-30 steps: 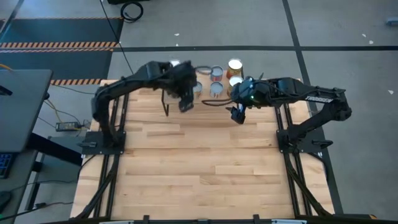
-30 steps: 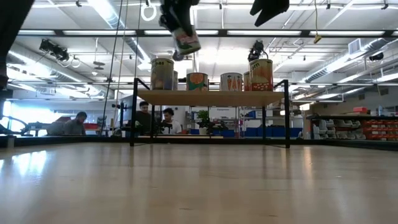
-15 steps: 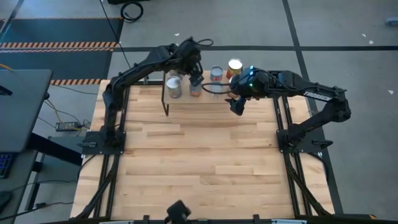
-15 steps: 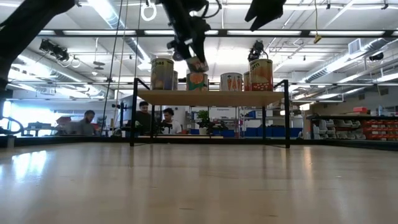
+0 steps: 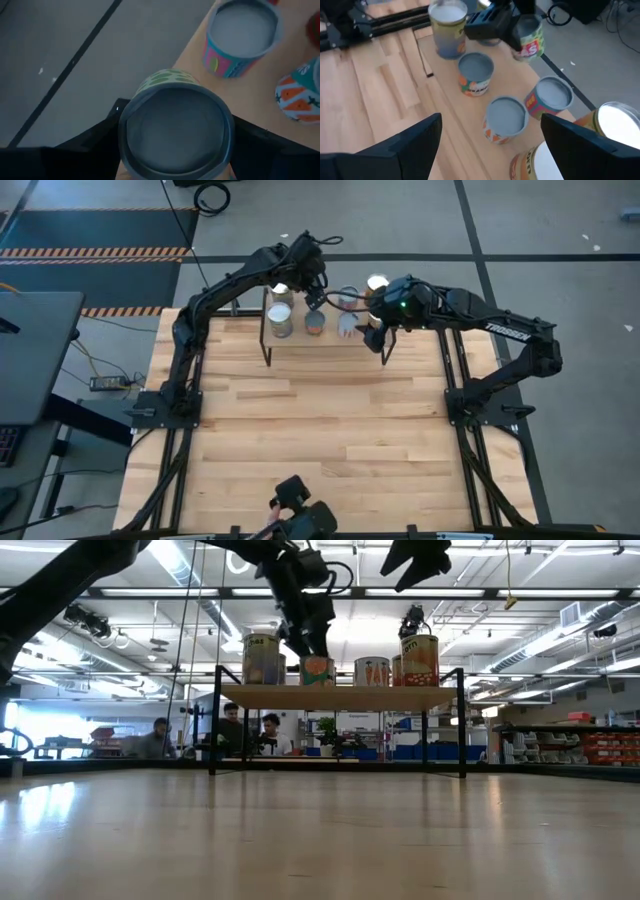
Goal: Pick and place cans onto a shelf
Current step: Put the canned green peas on the shelf
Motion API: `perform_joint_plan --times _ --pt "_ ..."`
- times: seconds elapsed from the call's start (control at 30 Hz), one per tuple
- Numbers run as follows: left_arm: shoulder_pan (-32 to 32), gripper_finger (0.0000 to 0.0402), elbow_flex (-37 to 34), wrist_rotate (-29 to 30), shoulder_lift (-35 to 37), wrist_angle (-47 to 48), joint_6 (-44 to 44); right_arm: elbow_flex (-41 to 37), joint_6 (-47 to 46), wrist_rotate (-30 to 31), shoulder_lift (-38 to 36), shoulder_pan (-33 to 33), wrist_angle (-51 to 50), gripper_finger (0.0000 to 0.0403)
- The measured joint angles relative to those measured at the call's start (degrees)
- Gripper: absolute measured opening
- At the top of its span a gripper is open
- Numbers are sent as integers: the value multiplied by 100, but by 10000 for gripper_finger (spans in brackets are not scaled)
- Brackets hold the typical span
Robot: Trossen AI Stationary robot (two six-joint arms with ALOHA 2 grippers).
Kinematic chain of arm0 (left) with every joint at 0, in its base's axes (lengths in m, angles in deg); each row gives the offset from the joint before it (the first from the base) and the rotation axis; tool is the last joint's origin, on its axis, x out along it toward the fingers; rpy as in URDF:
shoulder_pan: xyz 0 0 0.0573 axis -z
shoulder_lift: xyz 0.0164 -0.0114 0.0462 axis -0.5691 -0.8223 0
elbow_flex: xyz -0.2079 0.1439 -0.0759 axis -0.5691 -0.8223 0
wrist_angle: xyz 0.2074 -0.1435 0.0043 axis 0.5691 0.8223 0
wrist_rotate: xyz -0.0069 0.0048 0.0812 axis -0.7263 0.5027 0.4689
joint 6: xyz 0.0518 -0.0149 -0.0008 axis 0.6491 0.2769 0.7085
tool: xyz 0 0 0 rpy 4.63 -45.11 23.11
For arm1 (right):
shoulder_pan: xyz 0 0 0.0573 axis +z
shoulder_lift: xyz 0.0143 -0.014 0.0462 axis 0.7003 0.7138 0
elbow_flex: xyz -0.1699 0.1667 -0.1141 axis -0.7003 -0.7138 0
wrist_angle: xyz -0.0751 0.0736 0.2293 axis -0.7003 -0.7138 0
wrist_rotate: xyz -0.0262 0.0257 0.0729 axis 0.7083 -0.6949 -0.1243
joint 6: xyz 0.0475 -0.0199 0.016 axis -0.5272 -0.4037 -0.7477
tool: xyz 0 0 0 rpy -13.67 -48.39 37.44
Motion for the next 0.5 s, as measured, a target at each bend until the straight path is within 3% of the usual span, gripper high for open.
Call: perform_joint_plan --times 0.5 --pt "-122 293 -1 -386 -353 -2 1760 0 -263 0 0 -434 481 347"
